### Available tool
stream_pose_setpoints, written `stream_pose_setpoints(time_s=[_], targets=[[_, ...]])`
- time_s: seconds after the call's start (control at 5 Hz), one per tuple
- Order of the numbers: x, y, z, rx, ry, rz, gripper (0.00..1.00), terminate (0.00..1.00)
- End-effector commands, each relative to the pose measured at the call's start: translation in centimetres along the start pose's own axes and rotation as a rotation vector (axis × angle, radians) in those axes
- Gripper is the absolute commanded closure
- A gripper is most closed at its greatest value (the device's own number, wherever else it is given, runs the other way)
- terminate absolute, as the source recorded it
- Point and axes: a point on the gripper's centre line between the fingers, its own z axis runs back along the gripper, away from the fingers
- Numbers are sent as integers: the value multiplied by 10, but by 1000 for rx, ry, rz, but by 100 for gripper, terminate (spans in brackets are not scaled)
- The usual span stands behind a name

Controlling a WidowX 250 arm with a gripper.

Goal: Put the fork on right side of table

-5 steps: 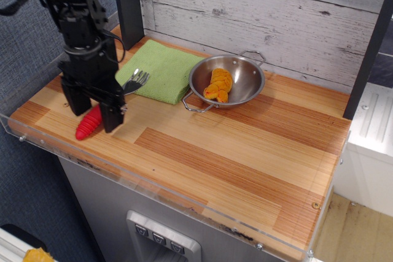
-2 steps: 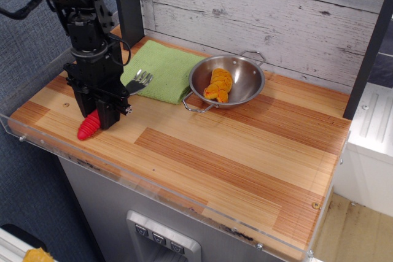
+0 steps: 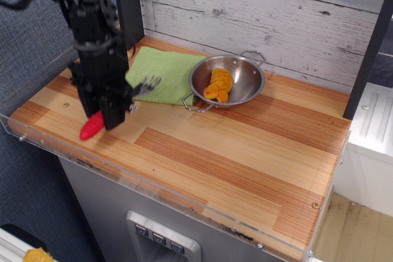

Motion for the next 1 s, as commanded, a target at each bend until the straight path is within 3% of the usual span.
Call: stream_pose_setpoints(time_s=[0.0, 0.2, 0.4, 0.6, 0.8], targets=[[17, -59, 84, 92, -128, -95, 100, 0], [25, -108, 96, 81, -130, -176, 100, 0], [28, -151, 99, -8, -119, -135, 100, 0], [28, -174, 84, -142, -69, -52, 100, 0], [29, -190, 56, -192, -8, -29, 100, 0]])
